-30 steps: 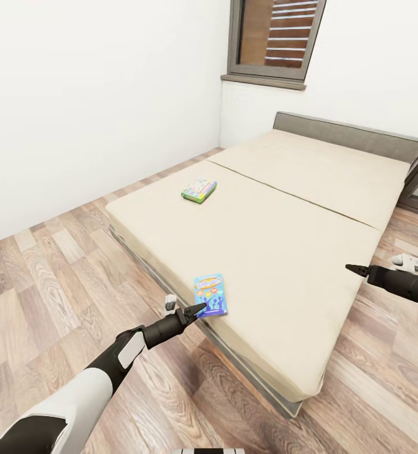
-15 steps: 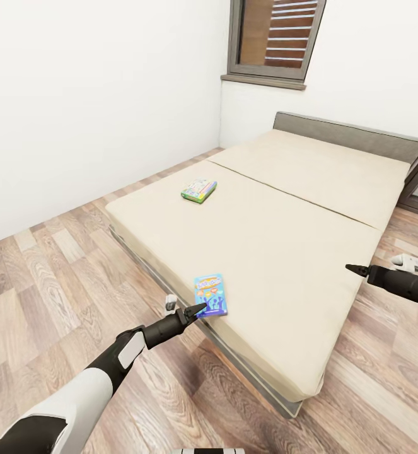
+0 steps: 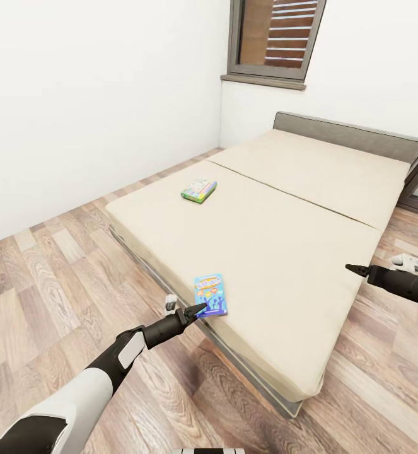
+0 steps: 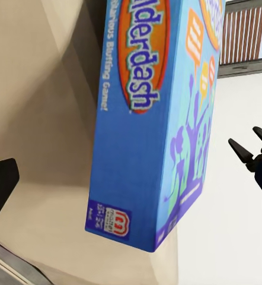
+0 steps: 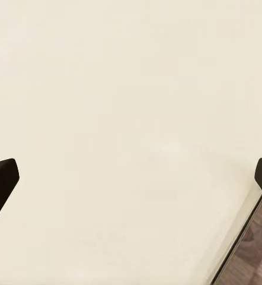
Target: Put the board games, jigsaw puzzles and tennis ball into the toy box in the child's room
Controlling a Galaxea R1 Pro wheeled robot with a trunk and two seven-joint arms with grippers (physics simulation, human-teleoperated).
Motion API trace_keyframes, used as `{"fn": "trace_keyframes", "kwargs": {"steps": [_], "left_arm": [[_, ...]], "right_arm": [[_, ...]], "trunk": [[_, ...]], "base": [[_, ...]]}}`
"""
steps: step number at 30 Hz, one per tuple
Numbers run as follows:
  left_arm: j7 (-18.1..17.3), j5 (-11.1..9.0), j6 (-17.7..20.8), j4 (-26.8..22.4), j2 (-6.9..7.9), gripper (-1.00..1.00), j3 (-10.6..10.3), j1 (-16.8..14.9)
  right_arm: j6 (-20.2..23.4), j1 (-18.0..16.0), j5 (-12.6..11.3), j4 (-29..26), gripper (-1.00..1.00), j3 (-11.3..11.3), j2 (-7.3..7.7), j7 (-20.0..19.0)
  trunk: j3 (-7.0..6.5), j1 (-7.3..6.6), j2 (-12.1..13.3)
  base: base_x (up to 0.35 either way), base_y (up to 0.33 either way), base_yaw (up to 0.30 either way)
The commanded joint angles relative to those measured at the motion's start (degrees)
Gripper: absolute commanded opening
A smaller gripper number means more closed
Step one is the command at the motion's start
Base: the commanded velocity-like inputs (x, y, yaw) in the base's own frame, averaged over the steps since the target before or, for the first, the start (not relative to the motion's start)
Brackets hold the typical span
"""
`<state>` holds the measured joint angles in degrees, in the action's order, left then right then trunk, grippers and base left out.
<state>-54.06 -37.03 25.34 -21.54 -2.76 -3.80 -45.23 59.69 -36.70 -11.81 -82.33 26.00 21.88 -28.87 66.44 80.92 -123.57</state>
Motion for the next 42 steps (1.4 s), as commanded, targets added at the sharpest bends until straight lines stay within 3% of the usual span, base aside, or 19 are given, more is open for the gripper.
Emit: {"fn": "trace_keyframes", "kwargs": {"steps": [1, 30, 31, 42], "left_arm": [[0.0, -0.6, 0.5, 0.0, 0.03, 1.0, -0.3, 0.0], [-0.2, -0.7, 0.4, 0.0, 0.06, 1.0, -0.3, 0.1], [-0.2, -0.6, 0.4, 0.0, 0.05, -1.0, -0.3, 0.1], [-0.3, -0.7, 0.3, 0.0, 0.03, -1.0, -0.3, 0.1]], "right_arm": [[0.3, 0.0, 0.0, 0.0, 1.0, 0.1, 0.0, -0.2], [0.3, 0.0, 0.0, 0.0, 1.0, 0.0, 0.0, -0.2], [0.3, 0.0, 0.0, 0.0, 1.0, 0.0, 0.0, -0.2], [0.3, 0.0, 0.0, 0.0, 1.0, 0.0, -0.02, -0.2]], "trunk": [[0.04, -0.01, 0.0], [0.04, -0.01, 0.0], [0.04, -0.01, 0.0], [0.04, -0.01, 0.0]], "base": [[0.0, 0.0, -0.023], [0.0, 0.0, -0.03], [0.0, 0.0, 0.0], [0.0, 0.0, 0.0]]}}
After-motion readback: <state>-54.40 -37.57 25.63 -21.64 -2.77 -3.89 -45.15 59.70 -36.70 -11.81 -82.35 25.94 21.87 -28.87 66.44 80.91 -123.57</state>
